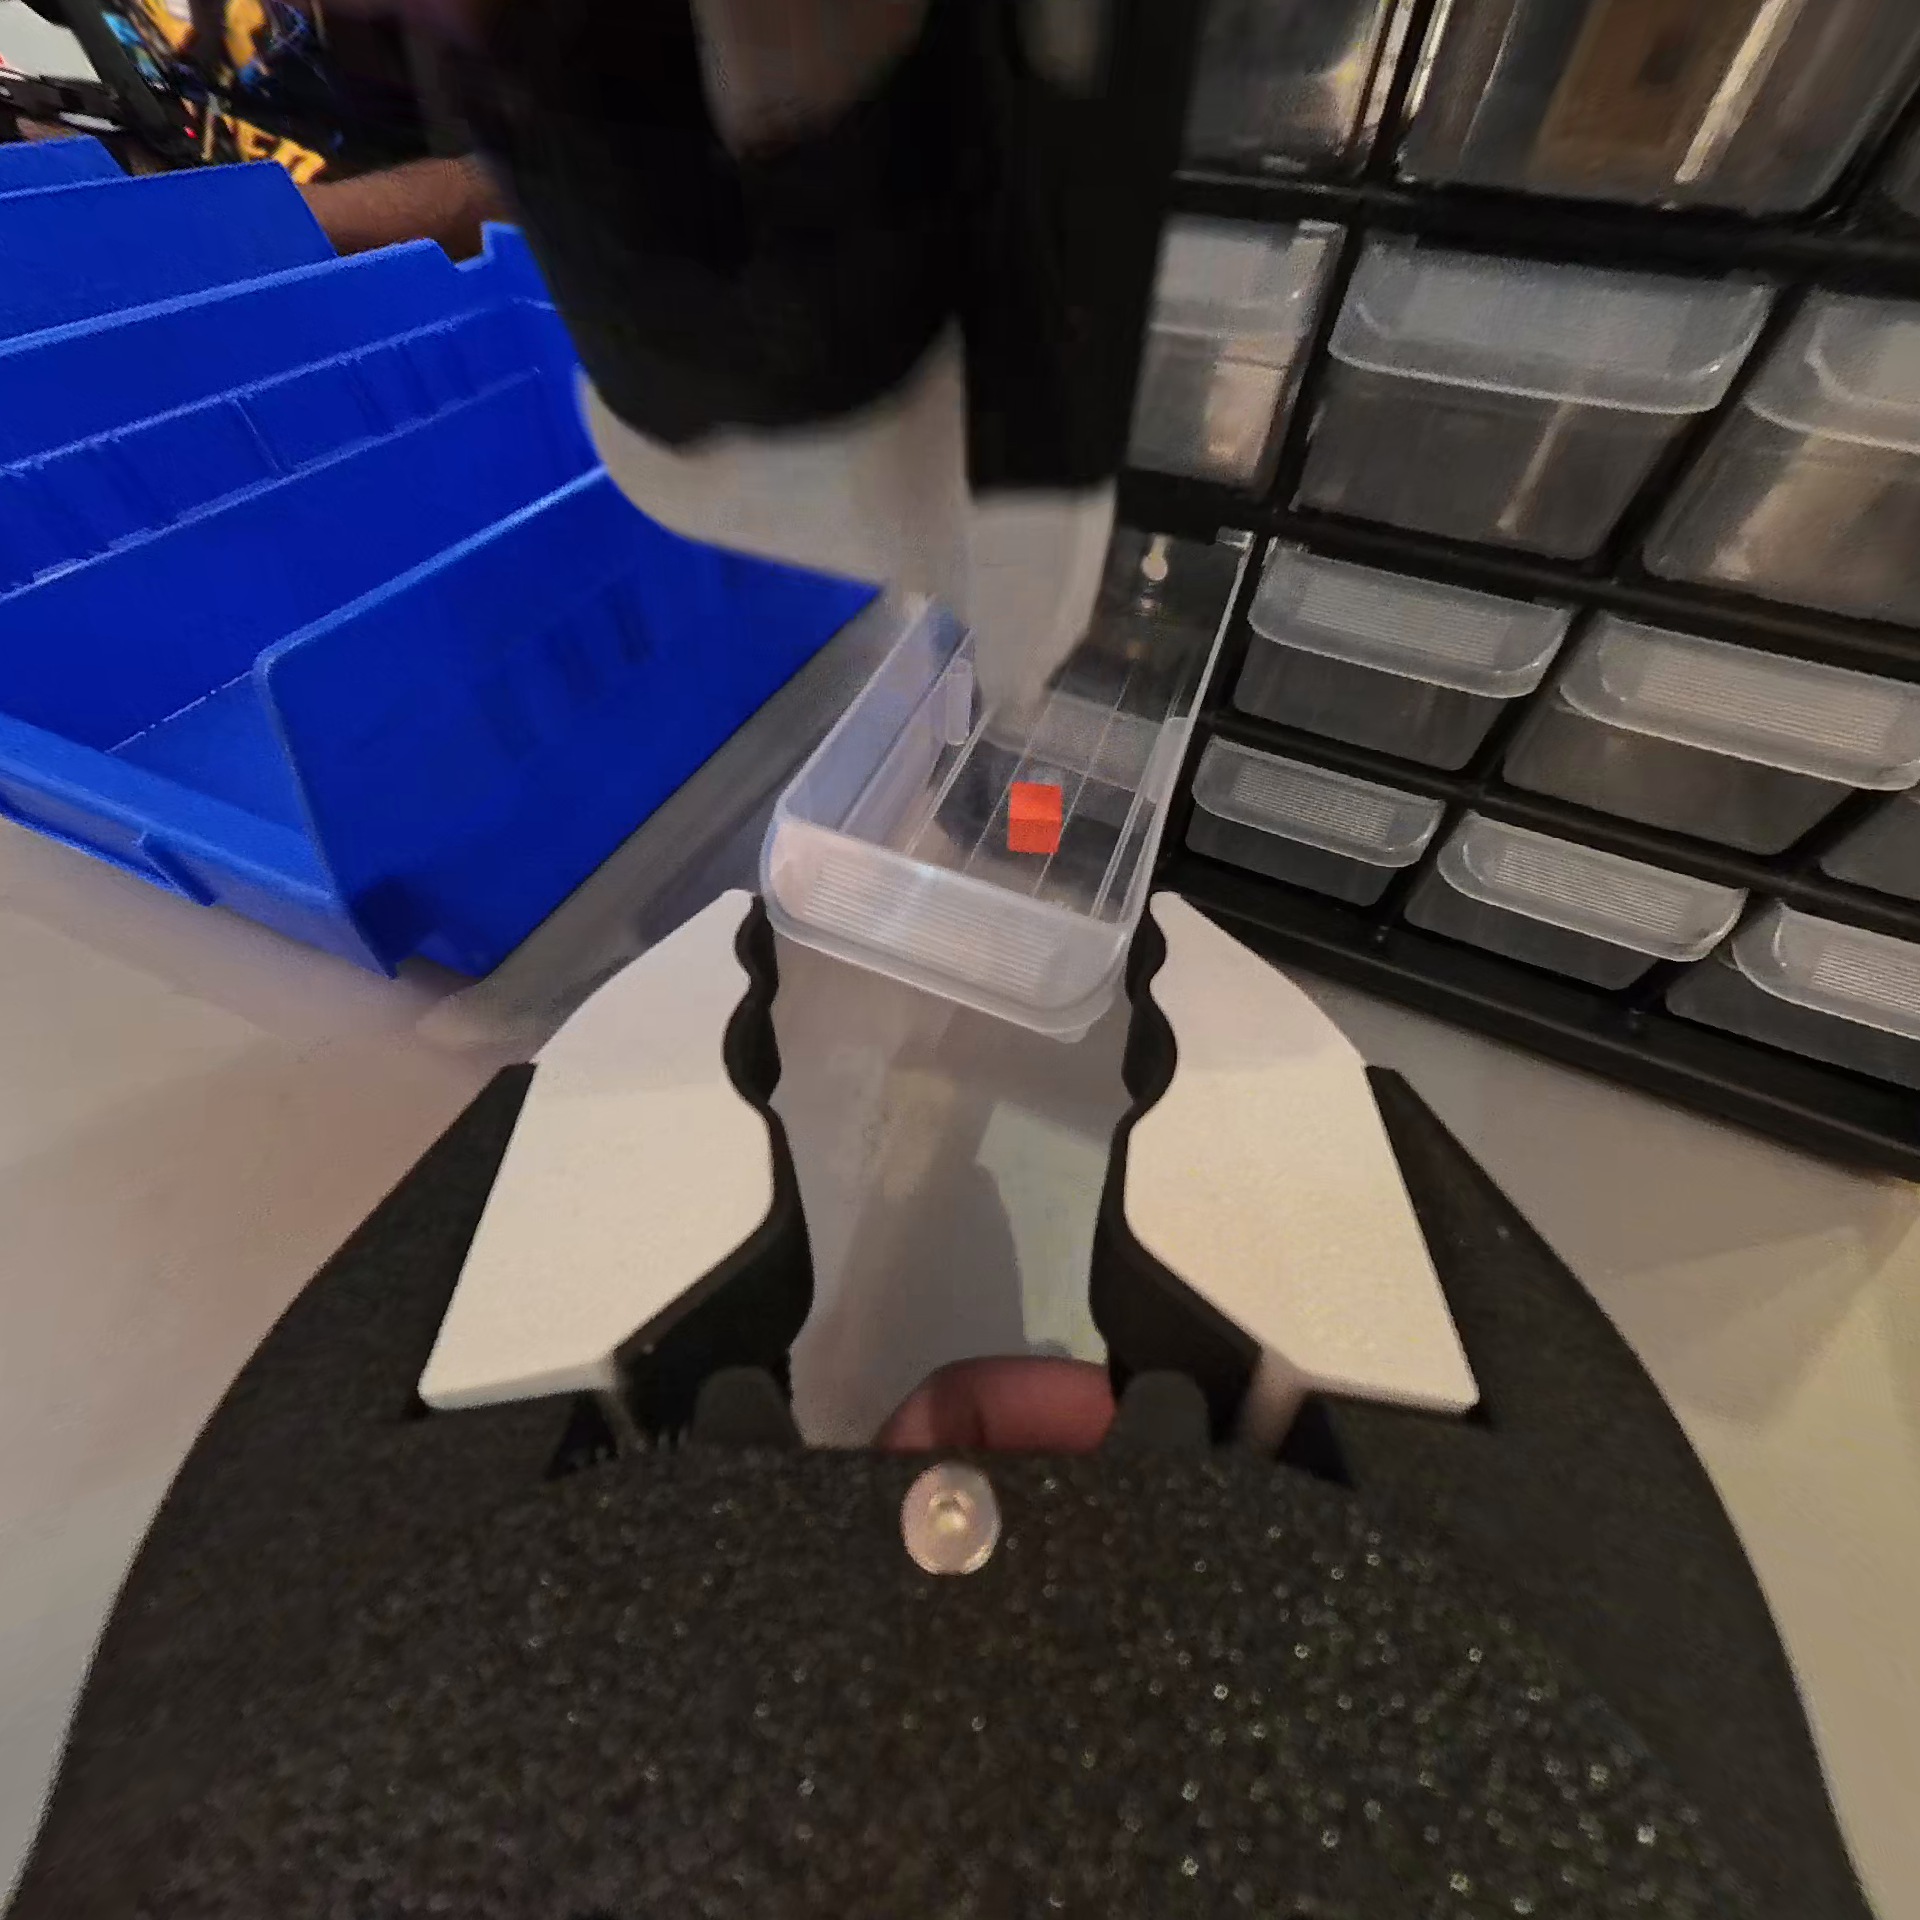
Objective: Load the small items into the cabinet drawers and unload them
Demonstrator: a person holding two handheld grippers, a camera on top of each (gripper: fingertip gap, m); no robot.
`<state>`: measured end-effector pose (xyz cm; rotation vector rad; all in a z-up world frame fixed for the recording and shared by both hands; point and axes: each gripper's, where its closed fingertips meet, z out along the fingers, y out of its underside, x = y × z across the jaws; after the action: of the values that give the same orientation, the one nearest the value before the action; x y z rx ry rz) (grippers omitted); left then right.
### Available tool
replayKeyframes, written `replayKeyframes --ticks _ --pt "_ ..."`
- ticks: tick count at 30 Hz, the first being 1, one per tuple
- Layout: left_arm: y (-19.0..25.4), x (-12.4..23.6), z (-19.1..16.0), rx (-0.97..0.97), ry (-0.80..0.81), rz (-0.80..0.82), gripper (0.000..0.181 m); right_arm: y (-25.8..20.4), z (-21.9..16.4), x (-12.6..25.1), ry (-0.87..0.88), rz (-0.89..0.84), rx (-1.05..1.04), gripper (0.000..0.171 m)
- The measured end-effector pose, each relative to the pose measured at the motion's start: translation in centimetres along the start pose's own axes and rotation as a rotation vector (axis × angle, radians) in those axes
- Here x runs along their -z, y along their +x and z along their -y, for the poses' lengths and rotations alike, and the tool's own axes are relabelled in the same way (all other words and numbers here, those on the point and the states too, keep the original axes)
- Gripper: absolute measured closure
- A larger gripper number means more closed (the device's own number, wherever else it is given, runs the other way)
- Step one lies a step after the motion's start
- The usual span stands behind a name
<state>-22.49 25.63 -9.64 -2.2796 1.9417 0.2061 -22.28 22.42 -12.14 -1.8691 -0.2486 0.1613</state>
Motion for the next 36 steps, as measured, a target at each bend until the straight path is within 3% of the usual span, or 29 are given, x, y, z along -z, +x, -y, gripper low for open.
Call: replayKeyframes --ticks 2,5,7,9,11,14,17,20,23,25,36 --pt "0.2 2.8 -0.1 0.127 0.197 0.004 0.158 0.0 0.1 0.0 0.003 0.002 -0.004 0.106" --pt "0.4 7.4 -1.3 0.464 0.641 0.014 0.156 0.0 0.3 -0.2 0.011 -0.005 0.008 0.106" --pt "0.4 8.3 -5.0 0.771 0.850 0.055 0.156 0.3 0.4 -0.7 0.008 -0.015 0.028 0.106" --pt "1.4 7.0 -9.6 1.044 0.951 0.106 0.156 0.4 0.6 -1.3 0.001 -0.024 0.025 0.106" --pt "3.9 4.3 -12.3 1.124 0.937 0.117 0.156 0.7 0.9 -2.2 -0.022 -0.047 0.045 0.106" --pt "6.5 -0.1 -15.5 1.156 0.787 0.275 0.156 1.2 1.3 -3.9 -0.041 -0.050 0.052 0.106" --pt "9.0 -2.4 -15.1 1.202 0.817 0.242 0.156 1.2 0.4 -4.9 -0.102 0.022 0.028 0.094" --pt "10.3 -3.0 -12.8 1.197 0.873 0.109 0.156 0.9 -0.8 -3.1 -0.109 0.108 -0.068 0.104" --pt "10.2 -3.8 -12.6 1.123 0.817 0.172 0.156 0.2 0.7 -0.6 0.025 0.192 -0.137 0.149" --pt "10.1 -3.9 -12.5 1.101 0.807 0.183 0.156 0.0 1.8 -0.3 0.084 0.218 -0.150 0.152" --pt "10.2 -4.0 -12.7 1.114 0.819 0.133 0.156 0.6 2.9 -6.0 0.019 0.171 -0.190 0.145"
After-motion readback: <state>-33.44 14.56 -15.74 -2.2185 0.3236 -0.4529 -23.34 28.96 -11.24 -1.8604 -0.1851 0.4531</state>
